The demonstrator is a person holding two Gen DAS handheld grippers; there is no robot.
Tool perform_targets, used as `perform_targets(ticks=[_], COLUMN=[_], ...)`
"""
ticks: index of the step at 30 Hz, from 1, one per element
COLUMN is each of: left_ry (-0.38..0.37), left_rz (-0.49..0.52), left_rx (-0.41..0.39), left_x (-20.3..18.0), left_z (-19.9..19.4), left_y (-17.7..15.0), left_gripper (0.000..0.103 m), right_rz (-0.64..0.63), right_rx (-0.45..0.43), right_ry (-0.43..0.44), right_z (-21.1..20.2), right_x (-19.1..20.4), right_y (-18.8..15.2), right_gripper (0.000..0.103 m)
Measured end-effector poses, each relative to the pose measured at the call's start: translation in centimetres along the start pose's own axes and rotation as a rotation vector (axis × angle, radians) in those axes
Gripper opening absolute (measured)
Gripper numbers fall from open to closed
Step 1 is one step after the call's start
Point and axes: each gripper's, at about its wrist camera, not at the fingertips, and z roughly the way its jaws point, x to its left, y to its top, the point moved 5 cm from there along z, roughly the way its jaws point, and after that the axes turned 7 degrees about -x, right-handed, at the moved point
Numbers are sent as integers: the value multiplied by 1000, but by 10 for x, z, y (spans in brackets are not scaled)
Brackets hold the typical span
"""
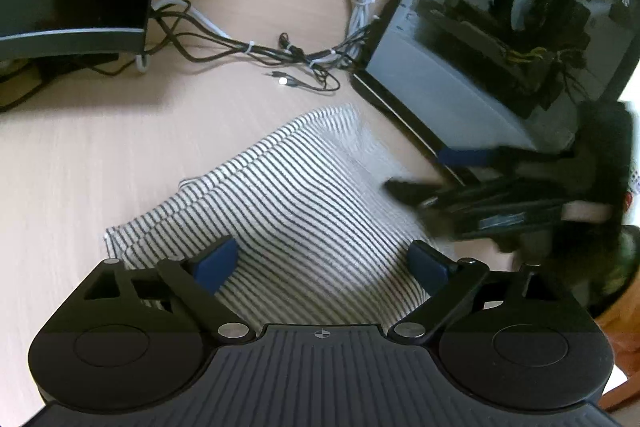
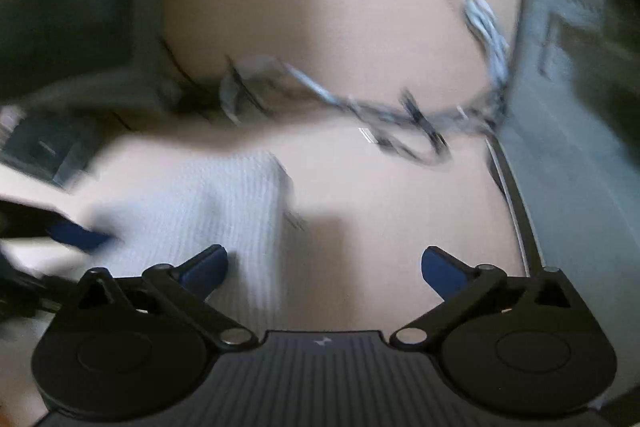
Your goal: Fold clothes
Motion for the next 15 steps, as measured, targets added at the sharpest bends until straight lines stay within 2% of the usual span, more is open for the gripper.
perform_targets(ticks=[3,5,11,15], left_ry=[17,21,42,65], left_rz=[-34,-85,-234,-251], left_rx=[-23,-57,-183,-236], left_x=[0,2,5,2], left_z=[-1,-4,-15,-19], left_y=[-1,-4,-19,-27], left_gripper=[96,96,96,96], right_rz=[22,-50,-49,-103], right_rx=[26,35,20,131], right_ry=[-12,-27,26,23], right_z=[15,16,7,53], right_x=[0,6,18,27], right_y=[-6,3,51,53], right_gripper=[103,103,103,103])
